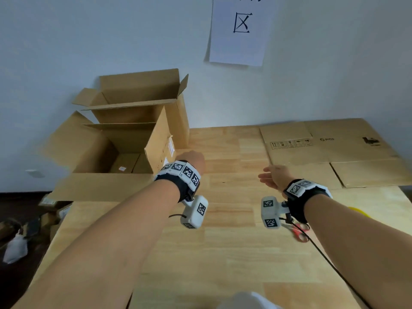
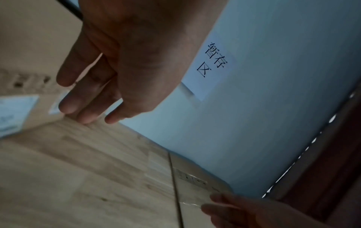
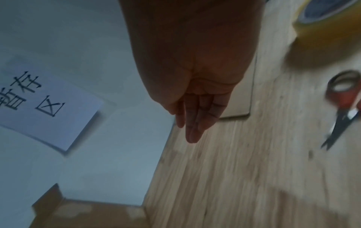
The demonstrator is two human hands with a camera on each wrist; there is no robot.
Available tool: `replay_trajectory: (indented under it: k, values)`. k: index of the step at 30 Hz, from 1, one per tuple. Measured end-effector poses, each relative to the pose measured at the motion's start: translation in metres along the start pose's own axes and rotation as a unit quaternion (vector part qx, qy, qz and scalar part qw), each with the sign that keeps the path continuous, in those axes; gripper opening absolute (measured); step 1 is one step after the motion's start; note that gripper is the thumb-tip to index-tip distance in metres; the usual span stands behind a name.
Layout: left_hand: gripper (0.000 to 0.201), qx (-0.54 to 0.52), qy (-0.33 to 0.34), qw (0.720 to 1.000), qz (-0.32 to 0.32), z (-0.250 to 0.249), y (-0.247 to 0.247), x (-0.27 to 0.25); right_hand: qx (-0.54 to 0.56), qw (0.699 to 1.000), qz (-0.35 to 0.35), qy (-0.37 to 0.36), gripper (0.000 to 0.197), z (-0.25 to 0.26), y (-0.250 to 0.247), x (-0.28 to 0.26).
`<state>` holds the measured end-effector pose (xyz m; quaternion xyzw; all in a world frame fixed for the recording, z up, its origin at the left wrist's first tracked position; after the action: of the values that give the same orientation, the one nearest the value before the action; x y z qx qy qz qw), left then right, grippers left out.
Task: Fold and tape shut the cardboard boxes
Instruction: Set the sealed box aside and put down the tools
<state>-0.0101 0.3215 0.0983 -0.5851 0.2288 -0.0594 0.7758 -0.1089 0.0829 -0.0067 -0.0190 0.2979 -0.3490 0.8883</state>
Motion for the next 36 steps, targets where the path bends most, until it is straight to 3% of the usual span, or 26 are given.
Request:
replay_trajectory:
  k: [7, 11, 17, 22, 26, 31, 35, 36]
  values:
    - [0.021, -0.039, 0.043, 0.996, 0.066, -0.114, 0.042, 0.018, -0.141, 0.988, -0.065, -0.018, 0.01, -0.046, -0.16, 0.026]
    - [0.029, -0.085, 0.023, 0.991, 0.099, -0.169, 0.073, 0.024, -0.334, 0.939, -0.048, -0.066, 0.015, -0.064, -0.206, 0.038]
    - [0.03, -0.162, 0.019, 0.981, 0.108, -0.216, 0.108, 0.022, -0.461, 0.869, 0.066, -0.165, 0.029, -0.071, -0.161, 0.043]
    - [0.033, -0.212, 0.007, 0.97, 0.117, -0.205, 0.126, 0.007, -0.508, 0.825, 0.163, -0.187, 0.045, -0.102, -0.107, 0.043]
    - [0.033, -0.233, -0.004, 0.964, 0.13, -0.186, 0.145, -0.006, -0.563, 0.789, 0.181, -0.168, 0.066, -0.137, -0.088, 0.038]
    - [0.032, -0.263, -0.023, 0.953, 0.149, -0.171, 0.168, -0.012, -0.592, 0.769, 0.15, -0.189, 0.05, -0.143, -0.085, 0.034]
    - [0.033, -0.268, -0.014, 0.951, 0.156, -0.171, 0.17, -0.01, -0.576, 0.785, 0.183, -0.139, 0.014, -0.148, -0.081, 0.028]
    - [0.033, -0.264, -0.008, 0.952, 0.156, -0.172, 0.168, -0.008, -0.565, 0.793, 0.181, -0.136, 0.02, -0.148, -0.082, 0.027]
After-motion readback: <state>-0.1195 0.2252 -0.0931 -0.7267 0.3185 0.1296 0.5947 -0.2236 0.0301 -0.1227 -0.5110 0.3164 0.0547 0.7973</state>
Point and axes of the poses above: each hand's wrist, its own x-axis towards the middle knuckle, its own y-axis out of the palm, z = x × y, the point moved 10 cm from there along x, towards the middle knuckle, and after that the axes turned 8 degrees about -z, right-handed, at the moved point
